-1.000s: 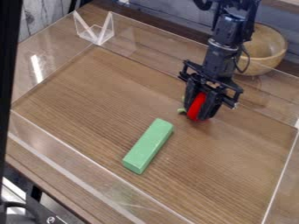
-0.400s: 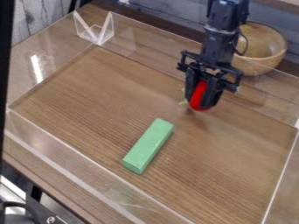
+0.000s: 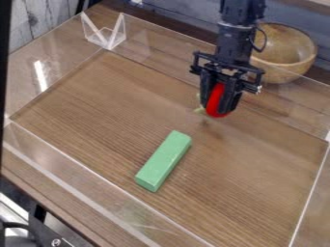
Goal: Move the red object to the left side of the table
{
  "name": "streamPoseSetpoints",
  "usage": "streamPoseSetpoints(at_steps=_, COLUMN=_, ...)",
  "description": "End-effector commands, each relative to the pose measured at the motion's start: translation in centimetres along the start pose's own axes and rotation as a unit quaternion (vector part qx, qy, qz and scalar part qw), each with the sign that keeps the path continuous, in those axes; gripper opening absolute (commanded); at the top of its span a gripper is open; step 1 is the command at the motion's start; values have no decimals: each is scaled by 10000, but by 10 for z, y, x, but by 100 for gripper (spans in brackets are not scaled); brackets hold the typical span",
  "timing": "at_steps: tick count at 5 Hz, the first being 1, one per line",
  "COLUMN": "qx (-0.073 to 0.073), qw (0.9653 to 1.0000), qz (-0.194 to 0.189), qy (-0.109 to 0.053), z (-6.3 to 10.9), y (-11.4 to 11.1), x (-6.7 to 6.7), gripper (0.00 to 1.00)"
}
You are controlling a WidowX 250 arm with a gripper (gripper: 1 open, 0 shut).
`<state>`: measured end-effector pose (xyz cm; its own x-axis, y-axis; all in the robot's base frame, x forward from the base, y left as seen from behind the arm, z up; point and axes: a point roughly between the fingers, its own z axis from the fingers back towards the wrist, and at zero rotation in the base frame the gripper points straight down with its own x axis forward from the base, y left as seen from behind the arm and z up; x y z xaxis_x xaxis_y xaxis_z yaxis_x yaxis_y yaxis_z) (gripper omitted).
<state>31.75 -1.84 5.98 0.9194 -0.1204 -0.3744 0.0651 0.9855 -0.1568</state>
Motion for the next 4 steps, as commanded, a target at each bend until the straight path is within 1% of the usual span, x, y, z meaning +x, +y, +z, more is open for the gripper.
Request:
streamPoseSetpoints(at_steps=1, qx=-70, qw=9977, qz=164, qy=-657, z=39, y=-1, x=-2, gripper=0)
streamPoseSetpoints(at_steps=2, qx=-187, qw=9970, qz=362, qy=-662, z=38, y=1, x=-1, gripper=0)
streamPoseSetpoints(at_steps=3, qx=-314, qw=9955, qz=592, qy=-675, z=36, y=2, x=2, gripper=0)
streamPoseSetpoints(at_steps=4, qx=-480, qw=9927, qz=830, qy=-732, z=46, y=11, x=-4, gripper=0)
